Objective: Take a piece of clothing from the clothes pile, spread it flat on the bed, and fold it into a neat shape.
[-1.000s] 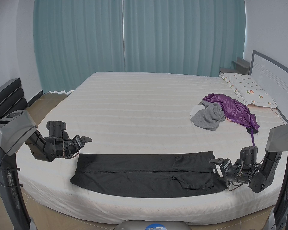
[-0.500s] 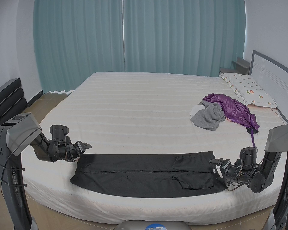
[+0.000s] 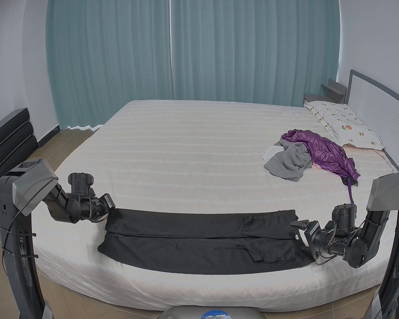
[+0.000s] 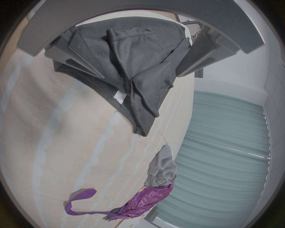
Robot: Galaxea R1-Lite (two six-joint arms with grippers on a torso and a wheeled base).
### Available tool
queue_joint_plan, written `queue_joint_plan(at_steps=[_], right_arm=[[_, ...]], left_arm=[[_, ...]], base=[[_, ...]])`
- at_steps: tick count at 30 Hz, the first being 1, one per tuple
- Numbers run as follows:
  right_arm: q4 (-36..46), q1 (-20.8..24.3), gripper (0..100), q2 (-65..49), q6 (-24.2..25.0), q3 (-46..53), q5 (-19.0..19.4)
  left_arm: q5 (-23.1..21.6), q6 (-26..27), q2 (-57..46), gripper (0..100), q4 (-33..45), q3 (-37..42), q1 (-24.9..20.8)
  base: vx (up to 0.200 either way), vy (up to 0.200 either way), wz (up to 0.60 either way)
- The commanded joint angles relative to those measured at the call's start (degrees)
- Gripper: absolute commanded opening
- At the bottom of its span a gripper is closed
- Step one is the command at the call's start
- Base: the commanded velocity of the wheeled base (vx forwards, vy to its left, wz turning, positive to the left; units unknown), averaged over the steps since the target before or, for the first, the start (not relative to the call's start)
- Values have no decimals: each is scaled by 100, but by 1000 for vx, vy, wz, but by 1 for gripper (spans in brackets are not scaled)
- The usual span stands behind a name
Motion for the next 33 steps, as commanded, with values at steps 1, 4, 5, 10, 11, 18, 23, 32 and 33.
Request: queue_joint_plan(at_steps=[1,4,5,10,11,18,23,32,33], right_arm=[[-2,-1,100,8,0,-1,1],[-2,7,100,8,0,-1,1],[-2,7,100,8,0,-1,1],[-2,7,100,8,0,-1,1],[-2,7,100,8,0,-1,1],[-2,7,100,8,0,-1,1],[-2,7,100,8,0,-1,1],[-2,-1,100,0,26,-1,10],[-2,-1,100,0,44,-1,10]], left_arm=[[15,-20,56,0,2,-101,39],[15,-20,82,0,-16,-101,30],[15,-20,91,0,-16,-109,30],[15,-29,188,0,-16,-215,30],[6,-38,223,0,-7,-259,30],[-38,-424,267,0,28,-479,30],[-56,-451,276,100,37,-479,30],[-65,-486,135,100,37,-162,100],[-82,-486,47,100,19,-57,127]], base=[[0,0,0],[0,0,0],[0,0,0],[0,0,0],[0,0,0],[0,0,0],[0,0,0],[0,0,0],[0,0,0]])
